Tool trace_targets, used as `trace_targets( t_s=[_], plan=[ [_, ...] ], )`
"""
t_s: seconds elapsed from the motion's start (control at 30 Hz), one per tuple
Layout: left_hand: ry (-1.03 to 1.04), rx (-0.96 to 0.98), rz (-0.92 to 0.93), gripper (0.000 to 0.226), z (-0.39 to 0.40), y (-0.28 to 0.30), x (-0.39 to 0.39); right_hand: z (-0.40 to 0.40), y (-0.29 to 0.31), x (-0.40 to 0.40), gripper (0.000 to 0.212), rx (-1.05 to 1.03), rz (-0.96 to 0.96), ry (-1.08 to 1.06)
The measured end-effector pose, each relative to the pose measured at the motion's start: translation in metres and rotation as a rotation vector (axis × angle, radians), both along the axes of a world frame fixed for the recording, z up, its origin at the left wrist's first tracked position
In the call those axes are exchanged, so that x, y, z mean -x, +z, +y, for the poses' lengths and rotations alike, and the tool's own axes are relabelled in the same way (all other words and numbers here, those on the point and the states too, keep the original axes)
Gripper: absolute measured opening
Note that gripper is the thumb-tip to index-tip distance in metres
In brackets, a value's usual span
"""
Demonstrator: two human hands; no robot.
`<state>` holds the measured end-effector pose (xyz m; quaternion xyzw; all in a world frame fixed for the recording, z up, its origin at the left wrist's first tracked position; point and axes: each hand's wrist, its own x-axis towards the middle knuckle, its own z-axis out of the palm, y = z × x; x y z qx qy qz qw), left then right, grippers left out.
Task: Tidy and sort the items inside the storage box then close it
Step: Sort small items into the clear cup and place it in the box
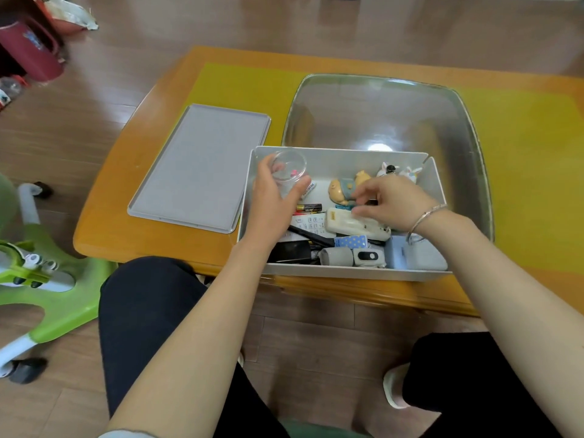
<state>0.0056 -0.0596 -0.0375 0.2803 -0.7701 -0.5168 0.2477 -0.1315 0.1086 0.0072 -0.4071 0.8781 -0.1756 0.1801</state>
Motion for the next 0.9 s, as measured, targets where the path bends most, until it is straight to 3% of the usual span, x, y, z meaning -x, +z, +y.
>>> trace_targets(
  t_s=[0.13, 0.27, 0.43, 0.5, 0.63, 0.77, 0.9],
  plan=[
    [0.012, 0.001, -0.020, 0.065, 0.000, -0.003, 0.002, -0.009, -0.014, -0.004, 0.055, -0.199, 0.003, 0.100],
    [0.044, -0.012, 0.024, 0.064, 0.000, -0.002, 0.002, -0.019, -0.018, -0.004, 0.040, -0.254, 0.054, 0.166],
    [0.049, 0.004, 0.106, 0.061, 0.001, 0.003, -0.001, -0.023, -0.003, -0.001, 0.041, -0.017, 0.121, 0.081],
    [0.057, -0.002, 0.123, 0.065, 0.001, 0.004, -0.001, -0.027, 0.004, 0.002, 0.030, 0.166, 0.113, -0.029],
    [0.092, -0.002, 0.165, 0.068, 0.001, 0.005, -0.002, -0.046, 0.009, -0.006, 0.018, 0.400, -0.128, -0.167],
    [0.100, 0.014, 0.171, 0.069, 0.001, 0.004, -0.002, -0.062, -0.001, -0.027, 0.020, 0.225, -0.316, -0.071],
    [0.058, 0.023, 0.160, 0.062, 0.000, 0.002, -0.002, -0.063, -0.006, -0.032, 0.025, 0.089, -0.145, 0.092]
  ],
)
